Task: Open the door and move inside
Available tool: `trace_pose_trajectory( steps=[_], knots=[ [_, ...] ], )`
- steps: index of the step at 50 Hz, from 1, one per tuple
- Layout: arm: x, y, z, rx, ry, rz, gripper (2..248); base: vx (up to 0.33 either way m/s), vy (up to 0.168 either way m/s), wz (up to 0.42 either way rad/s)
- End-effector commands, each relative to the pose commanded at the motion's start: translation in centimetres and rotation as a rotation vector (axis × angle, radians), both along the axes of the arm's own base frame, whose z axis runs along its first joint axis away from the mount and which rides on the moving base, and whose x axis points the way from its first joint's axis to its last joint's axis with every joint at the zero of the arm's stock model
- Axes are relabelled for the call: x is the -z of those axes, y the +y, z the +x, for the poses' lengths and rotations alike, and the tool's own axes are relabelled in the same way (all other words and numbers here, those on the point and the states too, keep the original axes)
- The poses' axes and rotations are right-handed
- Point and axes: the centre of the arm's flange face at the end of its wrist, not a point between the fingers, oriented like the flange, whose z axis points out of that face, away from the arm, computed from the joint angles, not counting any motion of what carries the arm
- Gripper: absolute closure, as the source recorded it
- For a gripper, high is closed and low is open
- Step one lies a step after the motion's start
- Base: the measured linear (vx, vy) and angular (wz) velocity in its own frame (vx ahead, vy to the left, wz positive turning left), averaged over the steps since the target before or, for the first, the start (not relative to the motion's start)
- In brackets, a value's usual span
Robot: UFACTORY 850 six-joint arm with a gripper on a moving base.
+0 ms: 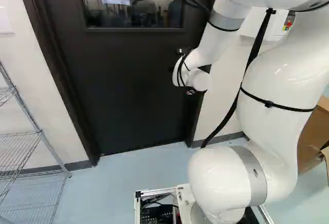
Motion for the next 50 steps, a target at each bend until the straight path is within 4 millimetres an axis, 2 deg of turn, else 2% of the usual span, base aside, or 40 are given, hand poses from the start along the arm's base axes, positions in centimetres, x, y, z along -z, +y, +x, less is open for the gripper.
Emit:
trace_pose_trajectory(
  steps=[16,50],
  knots=[
    [-0.2,0.1,2.1,-0.005,-0.039,-0.002,3,0.0,0.0,0.0],
    [-0.3,1.6,7.0,-0.038,-0.099,-0.005,3,0.0,0.0,0.0]
  ],
)
